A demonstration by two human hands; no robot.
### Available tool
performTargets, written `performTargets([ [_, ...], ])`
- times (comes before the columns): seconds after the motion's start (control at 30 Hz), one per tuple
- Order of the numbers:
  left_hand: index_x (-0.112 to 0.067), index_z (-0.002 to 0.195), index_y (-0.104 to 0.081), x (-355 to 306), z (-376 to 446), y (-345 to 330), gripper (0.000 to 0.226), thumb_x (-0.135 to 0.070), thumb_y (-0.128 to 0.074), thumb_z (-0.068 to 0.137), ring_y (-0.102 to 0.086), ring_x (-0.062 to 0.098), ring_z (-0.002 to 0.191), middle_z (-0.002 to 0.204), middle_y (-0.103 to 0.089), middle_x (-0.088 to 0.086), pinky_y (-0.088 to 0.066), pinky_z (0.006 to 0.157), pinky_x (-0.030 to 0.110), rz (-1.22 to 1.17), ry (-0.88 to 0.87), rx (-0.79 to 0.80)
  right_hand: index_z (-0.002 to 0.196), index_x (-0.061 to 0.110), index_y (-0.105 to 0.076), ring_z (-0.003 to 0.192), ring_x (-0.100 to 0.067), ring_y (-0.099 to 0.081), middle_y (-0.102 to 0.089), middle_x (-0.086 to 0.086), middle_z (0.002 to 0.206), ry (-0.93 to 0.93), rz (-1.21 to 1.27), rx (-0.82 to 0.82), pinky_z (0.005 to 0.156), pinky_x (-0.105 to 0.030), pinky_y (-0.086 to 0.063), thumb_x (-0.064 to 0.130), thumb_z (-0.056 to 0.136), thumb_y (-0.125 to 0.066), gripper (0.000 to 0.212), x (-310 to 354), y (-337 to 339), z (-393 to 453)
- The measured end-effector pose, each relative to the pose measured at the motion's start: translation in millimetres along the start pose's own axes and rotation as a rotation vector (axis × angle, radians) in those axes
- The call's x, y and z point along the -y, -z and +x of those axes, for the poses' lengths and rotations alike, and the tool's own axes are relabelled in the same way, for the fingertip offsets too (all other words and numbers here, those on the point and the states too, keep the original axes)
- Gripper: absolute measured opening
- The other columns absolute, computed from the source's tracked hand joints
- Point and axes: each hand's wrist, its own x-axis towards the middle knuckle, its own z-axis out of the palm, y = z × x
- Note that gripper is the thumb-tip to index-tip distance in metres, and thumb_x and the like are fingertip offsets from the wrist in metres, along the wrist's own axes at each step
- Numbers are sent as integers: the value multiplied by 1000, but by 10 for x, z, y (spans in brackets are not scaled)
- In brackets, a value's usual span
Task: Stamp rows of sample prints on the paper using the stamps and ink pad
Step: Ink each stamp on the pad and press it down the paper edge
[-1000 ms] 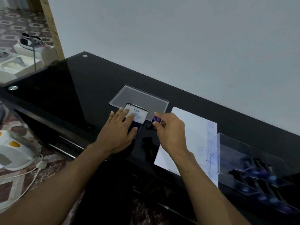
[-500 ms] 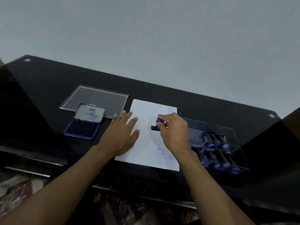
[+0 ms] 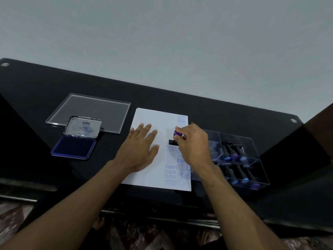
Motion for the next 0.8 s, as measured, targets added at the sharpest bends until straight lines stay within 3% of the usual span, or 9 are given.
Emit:
performTargets([
  [0.27, -26, 158, -23, 57, 88, -60, 75, -61, -11, 93, 1, 25, 155, 168, -9, 2, -5, 125, 51, 11, -10, 15, 119, 14, -70, 96, -15, -65, -67, -2, 116, 11, -6, 23, 90, -26, -51, 27, 91, -68, 31, -2, -68, 58],
  [0.37, -27, 158, -23, 59, 85, -62, 82, -65, -1, 89, 0, 24, 155, 168, -9, 1, -5, 125, 51, 20, -15, 23, 121, 14, -69, 97, -16, -66, -67, -2, 118, 5, -5, 28, 93, -26, -50, 28, 91, -68, 33, 6, -89, 64],
  [0.7, -27, 158, -25, 76, 78, -92, 84, -64, 1, 88, 0, 24, 155, 168, -11, 2, -4, 125, 51, 8, -24, 12, 121, 14, -69, 96, -16, -66, -68, -2, 117, 19, -39, 34, 87, -20, -46, 27, 92, -67, 32, 11, -98, 75],
  [0.8, -26, 158, -26, 79, 73, -93, 83, -64, 0, 89, -1, 25, 155, 168, -12, 3, -4, 125, 51, 1, -28, -1, 121, 14, -69, 97, -16, -66, -68, -3, 118, 23, -50, 30, 91, -24, -49, 28, 92, -67, 33, 13, -111, 79],
])
